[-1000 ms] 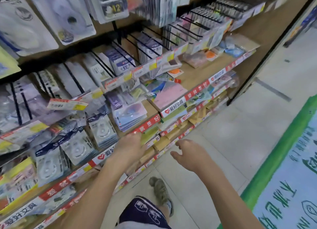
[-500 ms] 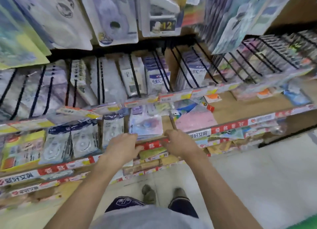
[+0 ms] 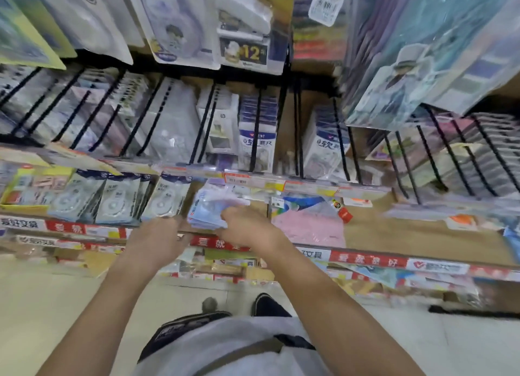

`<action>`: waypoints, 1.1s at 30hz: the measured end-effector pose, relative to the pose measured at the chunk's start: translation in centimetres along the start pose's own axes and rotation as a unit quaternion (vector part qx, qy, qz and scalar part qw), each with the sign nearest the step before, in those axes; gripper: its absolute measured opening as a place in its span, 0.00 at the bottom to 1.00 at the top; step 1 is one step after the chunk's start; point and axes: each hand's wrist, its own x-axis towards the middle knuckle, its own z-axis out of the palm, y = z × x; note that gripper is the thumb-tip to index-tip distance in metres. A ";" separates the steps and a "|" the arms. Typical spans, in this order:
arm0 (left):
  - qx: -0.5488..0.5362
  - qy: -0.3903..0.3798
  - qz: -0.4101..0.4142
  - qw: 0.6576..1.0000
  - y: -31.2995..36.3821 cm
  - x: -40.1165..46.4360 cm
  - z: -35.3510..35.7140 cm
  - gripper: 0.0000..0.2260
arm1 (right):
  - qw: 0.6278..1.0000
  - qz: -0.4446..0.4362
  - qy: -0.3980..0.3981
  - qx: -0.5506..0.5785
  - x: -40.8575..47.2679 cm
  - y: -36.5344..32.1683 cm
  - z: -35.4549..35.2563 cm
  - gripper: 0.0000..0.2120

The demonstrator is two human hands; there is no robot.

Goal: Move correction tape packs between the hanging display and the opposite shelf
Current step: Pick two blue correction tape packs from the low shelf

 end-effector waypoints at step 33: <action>-0.081 0.017 -0.121 0.989 1.7 -2.7 5.2 0.16 | 0.999 0.020 -0.033 -0.023 7.7 4.4 1.0 0.28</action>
